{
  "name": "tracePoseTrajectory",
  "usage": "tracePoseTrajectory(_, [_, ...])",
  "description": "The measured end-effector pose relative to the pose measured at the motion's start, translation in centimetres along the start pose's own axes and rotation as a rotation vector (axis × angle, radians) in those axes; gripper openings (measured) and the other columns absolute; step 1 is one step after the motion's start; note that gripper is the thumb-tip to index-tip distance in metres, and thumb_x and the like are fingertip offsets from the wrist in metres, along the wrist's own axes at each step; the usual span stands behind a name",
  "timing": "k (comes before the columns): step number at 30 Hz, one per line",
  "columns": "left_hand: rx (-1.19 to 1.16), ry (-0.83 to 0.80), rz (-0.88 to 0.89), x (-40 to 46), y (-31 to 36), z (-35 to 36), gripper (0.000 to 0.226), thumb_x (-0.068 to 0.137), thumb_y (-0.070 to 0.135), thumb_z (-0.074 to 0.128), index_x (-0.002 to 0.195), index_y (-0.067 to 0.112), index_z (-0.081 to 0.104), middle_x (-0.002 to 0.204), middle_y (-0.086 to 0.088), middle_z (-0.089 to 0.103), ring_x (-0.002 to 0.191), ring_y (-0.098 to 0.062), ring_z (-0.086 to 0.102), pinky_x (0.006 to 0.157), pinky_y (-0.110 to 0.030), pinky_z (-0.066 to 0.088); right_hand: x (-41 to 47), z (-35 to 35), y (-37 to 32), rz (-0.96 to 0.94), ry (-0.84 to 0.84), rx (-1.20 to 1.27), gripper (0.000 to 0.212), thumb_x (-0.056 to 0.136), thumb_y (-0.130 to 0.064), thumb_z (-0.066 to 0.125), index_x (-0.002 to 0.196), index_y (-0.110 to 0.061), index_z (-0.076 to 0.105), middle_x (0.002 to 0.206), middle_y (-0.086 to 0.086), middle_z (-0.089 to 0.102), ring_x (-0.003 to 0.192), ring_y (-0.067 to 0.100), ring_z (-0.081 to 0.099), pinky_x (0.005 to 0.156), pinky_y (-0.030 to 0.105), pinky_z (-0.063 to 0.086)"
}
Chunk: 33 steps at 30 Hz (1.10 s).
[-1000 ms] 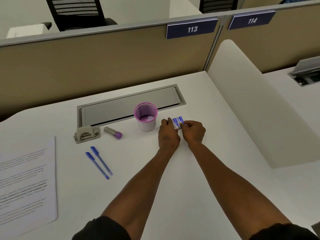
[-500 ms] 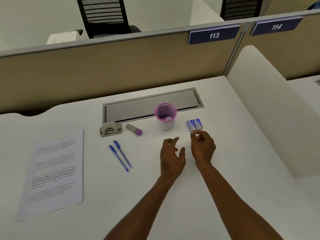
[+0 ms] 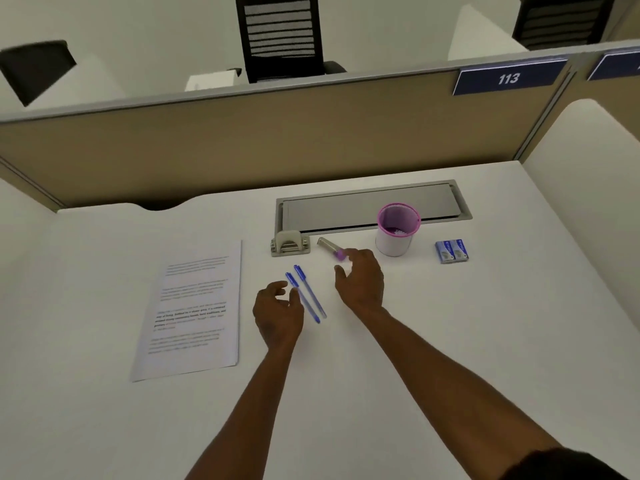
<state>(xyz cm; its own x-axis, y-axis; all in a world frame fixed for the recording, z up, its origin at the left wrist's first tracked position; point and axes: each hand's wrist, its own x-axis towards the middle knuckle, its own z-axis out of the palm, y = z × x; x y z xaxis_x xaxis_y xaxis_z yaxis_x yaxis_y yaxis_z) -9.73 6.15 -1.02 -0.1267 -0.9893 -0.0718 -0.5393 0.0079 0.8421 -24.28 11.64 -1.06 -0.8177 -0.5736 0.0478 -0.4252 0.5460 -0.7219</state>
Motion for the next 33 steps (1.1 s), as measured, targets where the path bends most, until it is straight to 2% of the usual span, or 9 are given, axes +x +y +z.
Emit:
tracePoseTrajectory(3, [0.035,-0.028,-0.008,0.7,-0.4,0.4,0.031,0.087,0.026,0.075,0.114,0.014,0.065,0.108,-0.006,0.068,0.084,-0.018,0.067,0.065,-0.013,0.042,2.9,0.5,-0.9,-0.038,-0.068,-0.150,0.052,0.086,-0.037,0.068,0.132,-0.016,0.053,0.130,0.007,0.056,0.119,0.023,0.054,0.094,0.034,0.048])
tracePoseTrajectory(7, [0.175,-0.040,0.104,0.8,-2.1,0.6,0.038,0.092,0.032,0.068,0.124,0.012,0.062,0.126,-0.009,0.062,0.120,-0.026,0.057,0.096,-0.032,0.048,4.5,1.7,-1.2,-0.038,-0.146,-0.264,0.057,0.085,-0.045,0.067,0.130,-0.014,0.052,0.125,0.008,0.057,0.115,0.025,0.055,0.090,0.036,0.050])
tracePoseTrajectory(9, [0.350,-0.018,0.207,1.0,-3.6,0.5,0.044,0.097,0.032,0.059,0.135,0.011,0.056,0.144,-0.011,0.052,0.141,-0.029,0.040,0.115,-0.039,0.032,4.4,2.3,-0.8,-0.047,-0.142,-0.290,0.048,0.085,-0.043,0.067,0.122,-0.014,0.057,0.118,0.007,0.059,0.111,0.024,0.055,0.086,0.035,0.050])
tracePoseTrajectory(11, [0.494,-0.044,0.295,1.2,-5.2,0.2,0.051,0.101,0.030,0.051,0.147,0.010,0.044,0.158,-0.012,0.036,0.151,-0.030,0.023,0.122,-0.040,0.014,4.2,2.7,-0.4,-0.059,-0.102,-0.274,0.034,0.087,-0.034,0.066,0.113,-0.013,0.061,0.110,0.007,0.062,0.105,0.023,0.056,0.082,0.033,0.050])
tracePoseTrajectory(16, [0.615,-0.135,0.353,1.3,-7.2,0.1,0.059,0.105,0.037,0.031,0.158,0.014,0.018,0.166,-0.010,0.012,0.155,-0.027,0.005,0.126,-0.041,0.003,2.7,1.9,0.1,-0.011,-0.018,-0.028,0.025,0.085,-0.025,0.069,0.107,-0.012,0.065,0.096,0.006,0.067,0.086,0.020,0.062,0.077,0.025,0.049])
tracePoseTrajectory(21, [0.641,-0.134,0.359,1.4,-7.0,0.1,0.063,0.100,0.040,0.024,0.157,0.010,0.024,0.165,-0.014,0.017,0.154,-0.029,0.009,0.126,-0.045,0.010,-2.0,-2.3,2.5,-0.002,-0.005,0.320,0.027,0.072,-0.024,0.080,0.090,-0.029,0.060,0.082,-0.013,0.065,0.075,0.008,0.063,0.065,0.013,0.051])
tracePoseTrajectory(25, [0.647,-0.117,0.379,1.2,-6.7,0.0,0.064,0.099,0.039,0.026,0.155,0.008,0.030,0.163,-0.018,0.022,0.153,-0.033,0.014,0.125,-0.049,0.014,-3.7,-8.4,6.5,0.122,0.128,0.459,0.026,0.071,-0.018,0.079,0.090,-0.032,0.067,0.087,-0.016,0.071,0.077,0.005,0.066,0.068,0.012,0.050])
tracePoseTrajectory(29, [0.656,-0.120,0.379,0.9,-6.4,-0.1,0.064,0.098,0.039,0.027,0.153,0.007,0.032,0.162,-0.019,0.025,0.152,-0.035,0.017,0.124,-0.050,0.016,-1.7,-15.2,9.8,0.190,0.317,0.422,0.026,0.073,-0.013,0.077,0.096,-0.023,0.071,0.093,-0.003,0.072,0.082,0.013,0.066,0.076,0.024,0.054])
tracePoseTrajectory(33, [0.664,-0.132,0.367,0.9,-6.3,-0.2,0.061,0.100,0.036,0.031,0.153,0.006,0.031,0.161,-0.020,0.025,0.152,-0.036,0.017,0.124,-0.051,0.015,2.1,-19.9,12.4,0.204,0.430,0.264,0.029,0.076,-0.011,0.076,0.104,-0.015,0.071,0.108,0.002,0.069,0.088,0.017,0.067,0.083,0.027,0.054])
